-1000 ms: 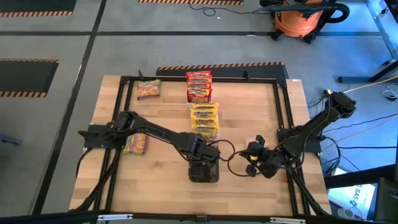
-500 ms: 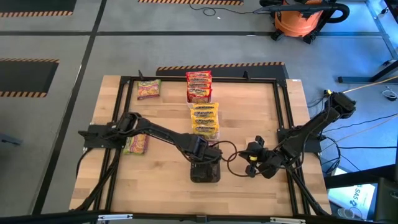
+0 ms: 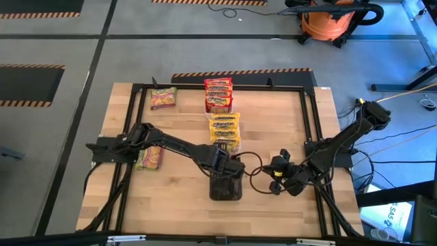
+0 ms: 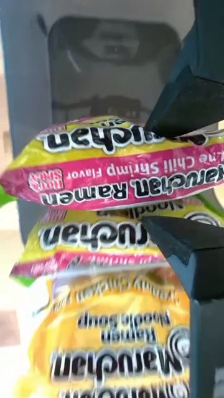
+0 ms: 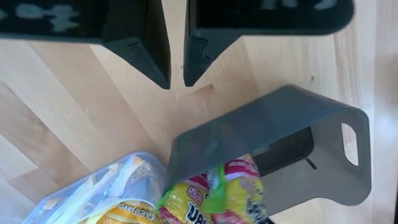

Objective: Sort Maruchan noodles
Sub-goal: Put the green noodle pack into the black bin

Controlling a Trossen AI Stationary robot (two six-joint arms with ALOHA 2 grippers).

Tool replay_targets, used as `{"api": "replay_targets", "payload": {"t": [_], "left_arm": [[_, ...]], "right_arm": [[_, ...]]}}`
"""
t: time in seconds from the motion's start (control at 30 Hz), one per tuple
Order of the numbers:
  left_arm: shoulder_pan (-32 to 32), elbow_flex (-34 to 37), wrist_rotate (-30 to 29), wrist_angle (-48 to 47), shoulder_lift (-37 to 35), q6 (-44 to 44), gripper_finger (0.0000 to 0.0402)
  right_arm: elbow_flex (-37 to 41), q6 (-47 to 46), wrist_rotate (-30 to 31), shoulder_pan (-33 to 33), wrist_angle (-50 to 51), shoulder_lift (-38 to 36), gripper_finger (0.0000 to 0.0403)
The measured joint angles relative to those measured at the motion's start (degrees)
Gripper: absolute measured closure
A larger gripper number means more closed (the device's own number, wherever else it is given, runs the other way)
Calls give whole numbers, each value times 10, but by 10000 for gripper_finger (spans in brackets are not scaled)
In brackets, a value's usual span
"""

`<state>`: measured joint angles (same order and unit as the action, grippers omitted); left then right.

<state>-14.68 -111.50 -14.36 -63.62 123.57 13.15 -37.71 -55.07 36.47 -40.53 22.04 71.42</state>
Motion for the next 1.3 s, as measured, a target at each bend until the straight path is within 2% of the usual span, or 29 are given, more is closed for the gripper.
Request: {"api": "replay_targets", "payload": {"t": [0.17,0.33,0.57,0.73,0.87,0.97,1.13,1.3], "left_arm": [[0,0,-18,3,0,5,197],[-1,0,18,36,0,-5,197],[-1,0,-7,34,-11,2,197],[-4,-1,-14,68,-27,17,198],[-1,-1,4,90,-27,30,200],[6,1,0,93,-18,48,216],[16,0,2,111,-19,65,267],[21,-1,25,119,-9,66,309]], "right_arm": [[0,2,0,0,0,0,379],[0,3,0,0,0,0,379],[0,5,0,0,0,0,379],[0,13,0,0,-4,0,379],[0,16,1,0,-14,0,379],[0,18,0,0,-14,0,379],[0,18,1,0,-14,0,379],[0,18,0,0,-14,0,379]]}}
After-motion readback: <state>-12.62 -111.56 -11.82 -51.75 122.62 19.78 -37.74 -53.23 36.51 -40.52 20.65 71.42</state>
